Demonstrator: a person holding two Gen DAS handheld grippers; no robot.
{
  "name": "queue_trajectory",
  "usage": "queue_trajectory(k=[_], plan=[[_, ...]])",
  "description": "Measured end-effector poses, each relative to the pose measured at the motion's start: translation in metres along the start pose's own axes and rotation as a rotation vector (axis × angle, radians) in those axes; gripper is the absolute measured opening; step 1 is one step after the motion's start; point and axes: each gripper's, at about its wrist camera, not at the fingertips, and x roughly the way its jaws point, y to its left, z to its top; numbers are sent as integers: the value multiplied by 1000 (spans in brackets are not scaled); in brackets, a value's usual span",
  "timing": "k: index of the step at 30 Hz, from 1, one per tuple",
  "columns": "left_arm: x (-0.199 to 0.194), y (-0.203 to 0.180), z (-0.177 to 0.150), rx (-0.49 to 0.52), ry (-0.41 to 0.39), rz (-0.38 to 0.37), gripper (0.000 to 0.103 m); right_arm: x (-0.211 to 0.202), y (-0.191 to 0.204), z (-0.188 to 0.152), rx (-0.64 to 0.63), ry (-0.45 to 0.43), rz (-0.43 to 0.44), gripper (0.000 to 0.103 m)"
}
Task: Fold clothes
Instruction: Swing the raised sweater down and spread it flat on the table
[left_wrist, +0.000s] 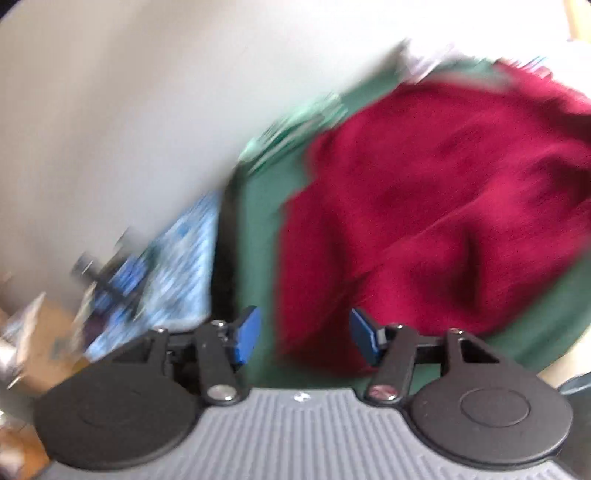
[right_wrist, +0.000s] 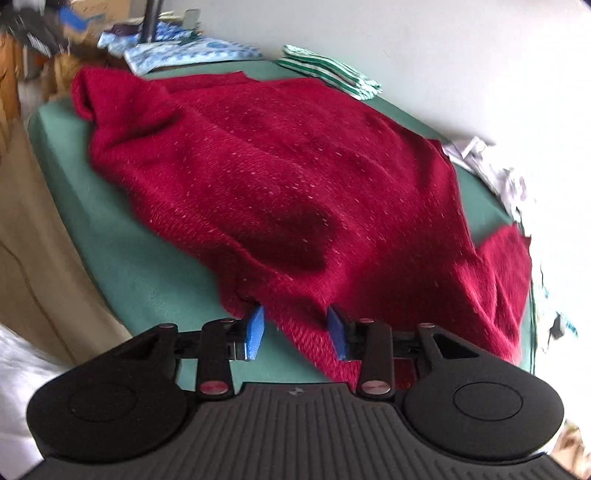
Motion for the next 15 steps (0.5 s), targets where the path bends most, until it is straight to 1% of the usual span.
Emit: queue_trajectory(k=[1, 2, 4, 6, 7, 8, 9, 10, 12, 15], plan=[[-6, -18, 3, 27, -39, -67, 64, 4, -1, 0, 12, 6, 4, 33], [-5, -39, 5, 70, -54, -125, 63, 5, -4, 1, 42, 2, 18, 31], [10, -81, 6, 168, -39, -186, 59, 7, -13, 3, 115, 19, 54, 10], [29, -111, 5, 228, -6, -230, 47, 6, -19, 5, 163, 25, 73, 9], [38, -119, 4, 242, 8, -244, 45, 3, -21, 5, 174, 20, 78, 9], [46, -124, 2, 245, 21, -258, 37, 0, -23, 4, 185, 16, 83, 9], [53, -127, 1, 239, 37, -269, 20, -4, -26, 5, 202, 9, 94, 8], [58, -127, 0, 232, 59, -278, 13, -8, -29, 5, 220, 2, 107, 8], [60, -121, -2, 200, 81, -298, 4, -16, -32, 6, 257, -17, 142, 8], [50, -114, -5, 158, 96, -336, 2, -37, -35, 6, 297, -38, 205, 8]])
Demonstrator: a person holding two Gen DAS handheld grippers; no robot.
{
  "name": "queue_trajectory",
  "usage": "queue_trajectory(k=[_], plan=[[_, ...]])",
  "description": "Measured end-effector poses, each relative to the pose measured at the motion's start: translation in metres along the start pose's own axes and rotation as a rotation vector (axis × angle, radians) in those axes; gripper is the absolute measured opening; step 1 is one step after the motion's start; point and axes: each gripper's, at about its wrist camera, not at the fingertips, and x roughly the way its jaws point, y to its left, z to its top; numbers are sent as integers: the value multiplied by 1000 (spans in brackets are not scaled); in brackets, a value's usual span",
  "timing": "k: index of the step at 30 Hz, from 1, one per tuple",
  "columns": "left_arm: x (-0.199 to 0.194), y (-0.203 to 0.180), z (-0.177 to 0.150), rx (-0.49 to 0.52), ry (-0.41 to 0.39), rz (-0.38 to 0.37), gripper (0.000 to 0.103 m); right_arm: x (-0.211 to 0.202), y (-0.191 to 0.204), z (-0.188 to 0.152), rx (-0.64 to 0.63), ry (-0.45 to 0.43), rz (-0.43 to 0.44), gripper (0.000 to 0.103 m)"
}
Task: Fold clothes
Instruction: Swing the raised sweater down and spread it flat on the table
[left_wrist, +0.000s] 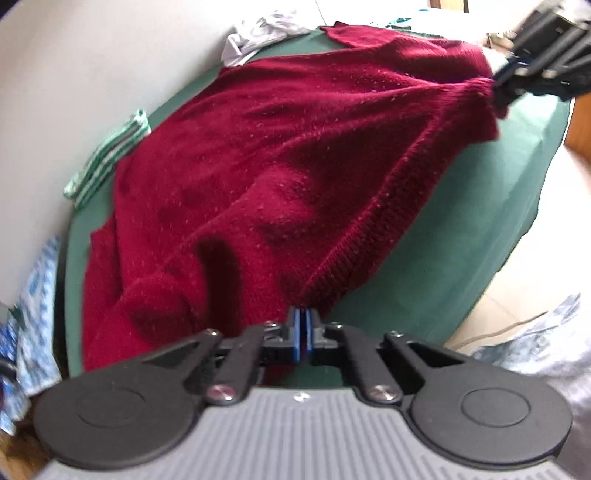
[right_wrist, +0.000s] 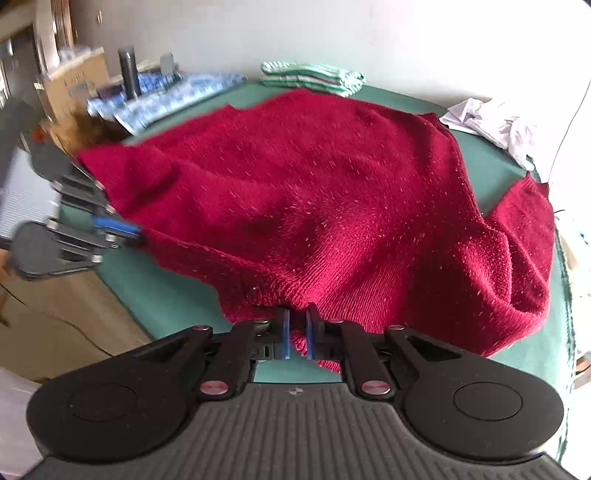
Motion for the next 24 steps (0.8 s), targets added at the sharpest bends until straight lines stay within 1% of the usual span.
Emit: queue_trajectory(k=[2, 4, 5, 6, 8, 9, 10, 11, 12, 13, 14, 15, 16, 17, 18, 19, 20, 22, 23, 24], plan=[[-18, -2, -7, -9, -14, -32, 2, -10, 2, -3, 17, 12, 29, 8], [-26, -9, -15, -9, 0, -57, 3, -12, 8, -10, 3, 45, 35, 8], [-24, -13, -19, -2, 19, -61, 3, -9, 11, -16, -20, 79, 26, 8], [-19, -16, -24, 10, 48, -58, 3, -2, 13, -22, -44, 130, 16, 9], [-12, -13, -30, 31, 104, -28, 4, 9, 15, -32, -71, 223, 20, 10], [-14, -11, -31, 30, 111, -8, 11, 5, 12, -31, -54, 215, 34, 10], [-21, -6, -31, 16, 97, 8, 17, 0, 9, -28, -33, 196, 50, 10], [-29, 0, -29, -6, 71, 16, 22, -8, 3, -22, -2, 154, 58, 11], [-35, 6, -25, -36, 38, 13, 26, -15, -6, -14, 42, 106, 56, 19], [-39, 12, -21, -69, 0, 4, 27, -18, -15, -8, 94, 64, 32, 35], [-42, 17, -17, -103, -37, -6, 28, -16, -24, -4, 140, 35, -17, 42], [-38, 19, -13, -119, -47, -5, 31, -10, -30, -1, 171, 29, -75, 43], [-28, 19, -9, -123, -35, 4, 31, 1, -35, 0, 185, 47, -125, 39], [-17, 18, -6, -126, -24, 13, 30, 13, -39, 0, 194, 72, -156, 35], [-5, 19, -5, -132, 3, 30, 24, 23, -43, -2, 207, 100, -176, 26], [8, 20, -7, -139, 41, 51, 22, 29, -49, -5, 229, 125, -187, 20], [13, 24, -11, -157, 61, 66, 23, 30, -55, -7, 252, 136, -196, 19], [11, 36, -20, -209, 73, 85, 26, 25, -65, -14, 287, 163, -229, 18], [7, 42, -25, -229, 79, 92, 29, 20, -69, -18, 289, 184, -267, 18], [-1, 48, -30, -244, 84, 98, 30, 15, -71, -22, 287, 202, -315, 20]])
